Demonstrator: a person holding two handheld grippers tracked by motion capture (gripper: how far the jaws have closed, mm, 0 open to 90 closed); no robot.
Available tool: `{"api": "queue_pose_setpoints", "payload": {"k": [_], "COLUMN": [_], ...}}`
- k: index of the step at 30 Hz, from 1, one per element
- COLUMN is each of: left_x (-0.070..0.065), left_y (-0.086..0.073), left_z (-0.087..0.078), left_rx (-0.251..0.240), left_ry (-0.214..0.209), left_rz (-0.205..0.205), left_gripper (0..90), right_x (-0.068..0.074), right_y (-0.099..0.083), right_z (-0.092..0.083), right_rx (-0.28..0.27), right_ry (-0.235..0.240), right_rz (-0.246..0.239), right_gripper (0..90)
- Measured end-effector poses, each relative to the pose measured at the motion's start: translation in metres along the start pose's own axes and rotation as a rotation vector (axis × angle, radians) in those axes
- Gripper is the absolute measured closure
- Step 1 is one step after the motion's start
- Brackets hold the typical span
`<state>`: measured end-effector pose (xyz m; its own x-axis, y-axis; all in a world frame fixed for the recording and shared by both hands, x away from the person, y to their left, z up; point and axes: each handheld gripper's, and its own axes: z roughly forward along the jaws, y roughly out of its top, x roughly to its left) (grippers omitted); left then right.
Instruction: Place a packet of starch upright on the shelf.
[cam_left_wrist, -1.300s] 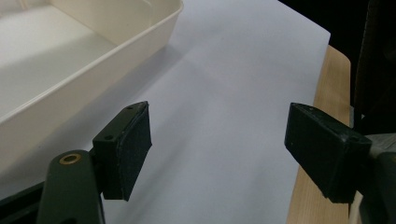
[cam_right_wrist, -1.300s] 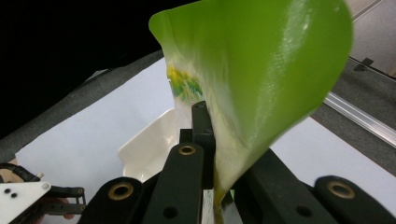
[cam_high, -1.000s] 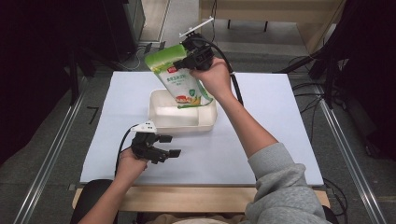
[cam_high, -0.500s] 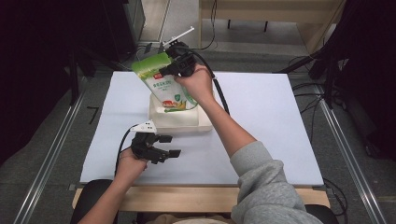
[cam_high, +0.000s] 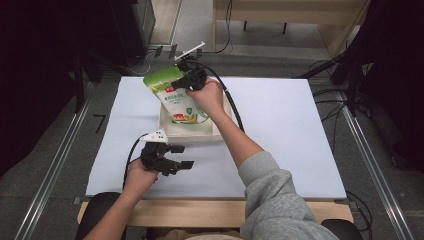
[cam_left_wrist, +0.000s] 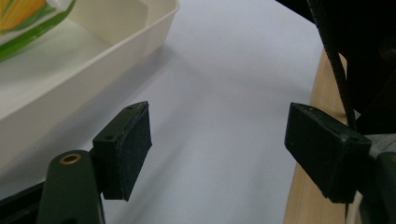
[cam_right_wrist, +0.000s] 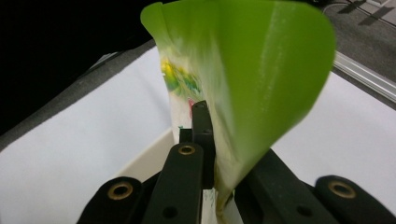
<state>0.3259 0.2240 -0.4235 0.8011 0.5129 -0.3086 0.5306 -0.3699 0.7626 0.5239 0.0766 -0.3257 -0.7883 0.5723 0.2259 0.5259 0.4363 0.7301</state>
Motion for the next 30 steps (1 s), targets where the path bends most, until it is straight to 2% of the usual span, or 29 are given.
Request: {"api": "queue_pose_setpoints", "payload": {"k": [6, 10, 16, 17, 21, 23, 25, 26, 28, 30], "left_x": [0.000, 0.000, -0.001, -0.001, 0.001, 0.000, 0.000, 0.000, 0.000, 0.000], "left_y": [0.000, 0.000, 0.000, 0.000, 0.000, 0.000, 0.000, 0.000, 0.000, 0.000], "left_z": [0.002, 0.001, 0.001, 0.001, 0.001, 0.001, 0.001, 0.001, 0.001, 0.001], "left_rx": [0.010, 0.009, 0.012, 0.014, 0.009, 0.011, 0.010, 0.010, 0.009, 0.009], "left_ry": [0.001, 0.003, -0.001, 0.001, 0.001, 0.001, 0.002, 0.001, 0.002, 0.002], "left_rz": [-0.001, 0.002, 0.003, 0.005, 0.001, 0.001, 0.002, 0.002, 0.002, 0.000], "left_gripper": [23.5, 23.5, 23.5, 23.5, 23.5, 23.5, 23.5, 23.5, 23.5, 23.5], "right_x": [-0.015, -0.021, -0.033, -0.036, -0.046, -0.046, -0.046, -0.047, -0.050, -0.051], "right_y": [-0.010, -0.014, -0.017, -0.018, -0.020, -0.021, -0.021, -0.021, -0.022, -0.022], "right_z": [-0.003, -0.004, 0.000, 0.000, -0.001, -0.001, -0.002, -0.003, -0.005, -0.008], "right_rx": [-0.011, 0.008, 0.037, 0.041, 0.041, 0.052, 0.054, 0.052, 0.054, 0.053], "right_ry": [0.005, -0.014, -0.039, -0.038, -0.019, -0.016, -0.031, -0.021, 0.000, -0.003], "right_rz": [0.030, 0.031, 0.030, 0.041, 0.075, 0.063, 0.058, 0.059, 0.092, 0.092], "right_gripper": [89.6, 88.8, 82.6, 81.4, 68.9, 55.7, 51.5, 48.9, 45.4, 44.6]}}
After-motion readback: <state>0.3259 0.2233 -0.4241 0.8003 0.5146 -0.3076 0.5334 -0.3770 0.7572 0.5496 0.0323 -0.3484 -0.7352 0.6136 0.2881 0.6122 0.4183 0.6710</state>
